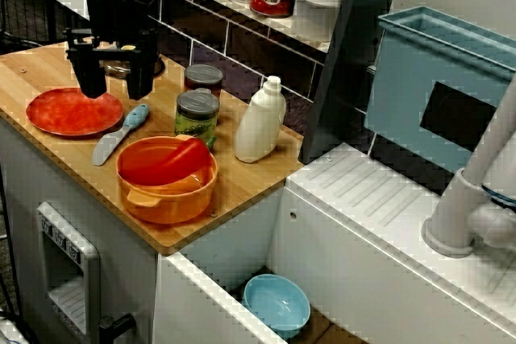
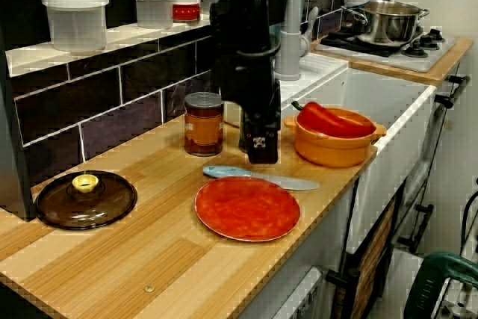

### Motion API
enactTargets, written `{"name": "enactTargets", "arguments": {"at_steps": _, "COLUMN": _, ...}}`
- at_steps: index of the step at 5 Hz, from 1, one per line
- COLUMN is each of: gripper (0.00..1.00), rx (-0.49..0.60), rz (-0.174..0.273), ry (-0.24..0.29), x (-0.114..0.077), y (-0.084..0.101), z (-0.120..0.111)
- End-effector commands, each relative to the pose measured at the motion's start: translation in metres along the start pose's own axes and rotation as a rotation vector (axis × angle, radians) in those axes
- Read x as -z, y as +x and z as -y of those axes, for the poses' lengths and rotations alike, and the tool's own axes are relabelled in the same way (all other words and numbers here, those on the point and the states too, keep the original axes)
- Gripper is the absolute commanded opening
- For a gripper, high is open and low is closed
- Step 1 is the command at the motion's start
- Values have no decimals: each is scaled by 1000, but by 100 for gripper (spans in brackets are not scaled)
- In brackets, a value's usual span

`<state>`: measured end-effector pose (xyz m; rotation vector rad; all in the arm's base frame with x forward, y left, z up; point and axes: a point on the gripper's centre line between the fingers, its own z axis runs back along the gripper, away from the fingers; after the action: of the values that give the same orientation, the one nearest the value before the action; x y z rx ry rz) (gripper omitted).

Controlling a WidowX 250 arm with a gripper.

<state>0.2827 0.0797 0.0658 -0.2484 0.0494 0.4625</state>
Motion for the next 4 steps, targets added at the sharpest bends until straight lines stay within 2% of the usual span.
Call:
{"name": "enactTargets", "arguments": {"at_steps": 1, "gripper": 100, "rx": 3, "rz": 40, "ry": 21, "x": 7, "y": 3, "z": 1}}
{"name": "enactTargets", "arguments": {"at_steps": 3, "gripper": 100, "rx": -11, "rz": 50, "ry": 5, "x": 4, "y": 6, "z": 2}}
{"name": "enactTargets", "arguments": {"at_steps": 4, "gripper": 100, "rx": -5, "rz": 60, "ry": 18, "x": 7, "y": 9, "z": 6}}
